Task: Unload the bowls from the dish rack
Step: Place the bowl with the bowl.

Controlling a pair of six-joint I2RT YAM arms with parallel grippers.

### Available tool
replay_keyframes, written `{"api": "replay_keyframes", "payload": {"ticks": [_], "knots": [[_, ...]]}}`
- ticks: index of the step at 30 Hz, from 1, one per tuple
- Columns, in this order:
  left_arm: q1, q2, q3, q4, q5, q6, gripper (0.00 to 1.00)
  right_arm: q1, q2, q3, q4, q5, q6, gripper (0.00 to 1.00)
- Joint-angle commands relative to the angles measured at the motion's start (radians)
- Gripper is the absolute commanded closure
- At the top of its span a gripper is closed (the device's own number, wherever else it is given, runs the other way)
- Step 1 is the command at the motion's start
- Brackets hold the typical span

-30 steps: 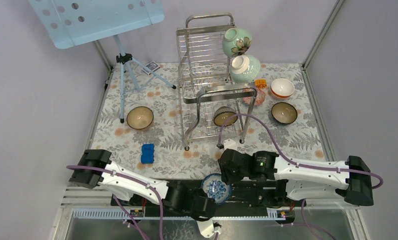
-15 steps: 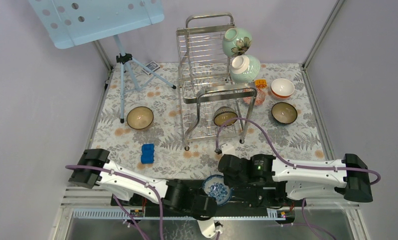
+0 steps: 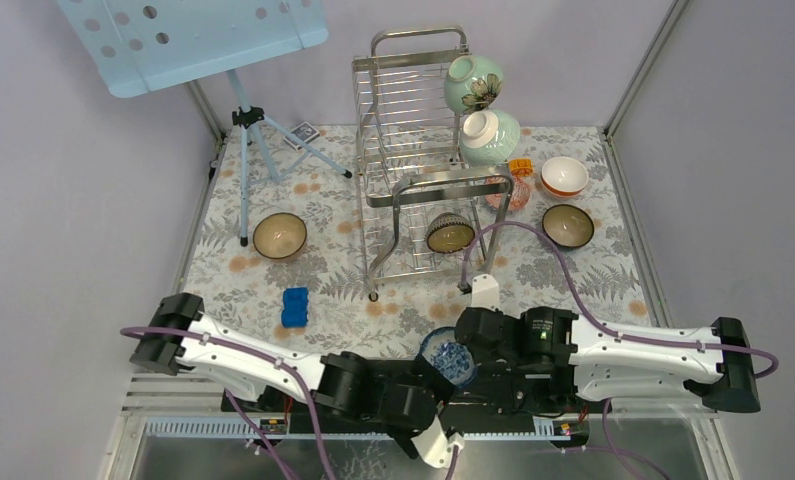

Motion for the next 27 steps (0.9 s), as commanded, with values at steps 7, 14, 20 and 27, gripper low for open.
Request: {"api": "replay_keyframes", "payload": {"ticks": [7, 14, 20, 27], "knots": [[-0.003, -0.186, -0.05, 0.044, -0.227, -0.268, 0.01, -0.038, -0.07, 0.044, -0.212, 0.306, 0.165, 1.0], [-0.003, -0.235, -0.115, 0.125, -0.349, -0.341, 0.01, -0.228, -0.143, 0.059, -0.239, 0.321, 0.174, 1.0], [0.001, -0.341, -0.189, 0.278, -0.38, -0.471, 0.01, -0.351, -0.197, 0.113, -0.3, 0.424, 0.205, 1.0], [0.001, -0.398, -0.219, 0.332, -0.441, -0.566, 0.01, -0.511, -0.154, 0.155, -0.272, 0.456, 0.078, 1.0]]}}
